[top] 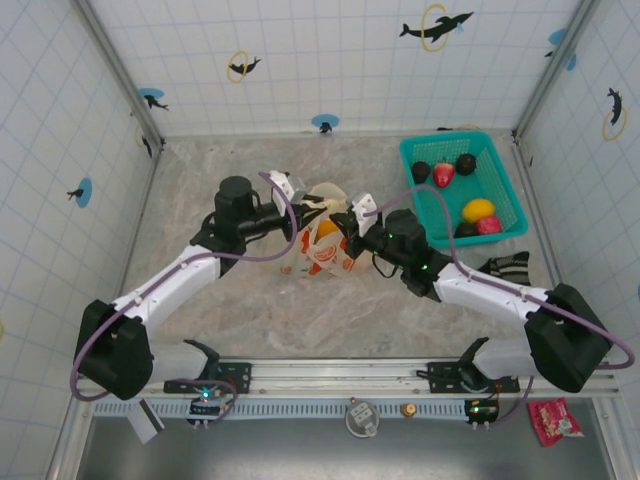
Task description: Place the fake fruits into the plastic bag and tie a complex knot
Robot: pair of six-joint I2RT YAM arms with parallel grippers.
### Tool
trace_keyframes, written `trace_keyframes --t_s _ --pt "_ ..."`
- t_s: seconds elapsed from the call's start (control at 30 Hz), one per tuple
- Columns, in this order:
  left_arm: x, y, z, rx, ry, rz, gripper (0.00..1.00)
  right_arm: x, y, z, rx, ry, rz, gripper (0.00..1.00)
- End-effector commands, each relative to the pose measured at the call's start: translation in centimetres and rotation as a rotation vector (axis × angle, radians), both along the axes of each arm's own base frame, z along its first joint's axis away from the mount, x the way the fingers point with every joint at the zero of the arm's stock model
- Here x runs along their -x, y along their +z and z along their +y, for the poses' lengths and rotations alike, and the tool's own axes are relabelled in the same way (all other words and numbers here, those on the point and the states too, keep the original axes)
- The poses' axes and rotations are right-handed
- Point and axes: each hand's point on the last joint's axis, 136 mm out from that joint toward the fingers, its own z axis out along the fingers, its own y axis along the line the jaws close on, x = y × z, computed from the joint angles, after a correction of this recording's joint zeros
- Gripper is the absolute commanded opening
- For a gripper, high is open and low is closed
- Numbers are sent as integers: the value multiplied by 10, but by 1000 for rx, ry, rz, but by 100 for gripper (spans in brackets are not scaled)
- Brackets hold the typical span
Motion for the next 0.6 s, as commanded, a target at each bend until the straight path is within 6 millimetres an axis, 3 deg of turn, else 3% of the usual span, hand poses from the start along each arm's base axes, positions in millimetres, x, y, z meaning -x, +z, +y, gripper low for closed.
trace_keyframes --t_s 0.0,0.37,0.57 --pt "5 2 -7 -47 -81 -29 21 -1 14 3 -13 13 -30 0" --pt "2 -7 -3 -96 -73 -31 22 -2 17 -1 11 10 -47 0" --pt "2 -1 -3 -52 -81 -24 31 1 17 0 20 33 -47 0"
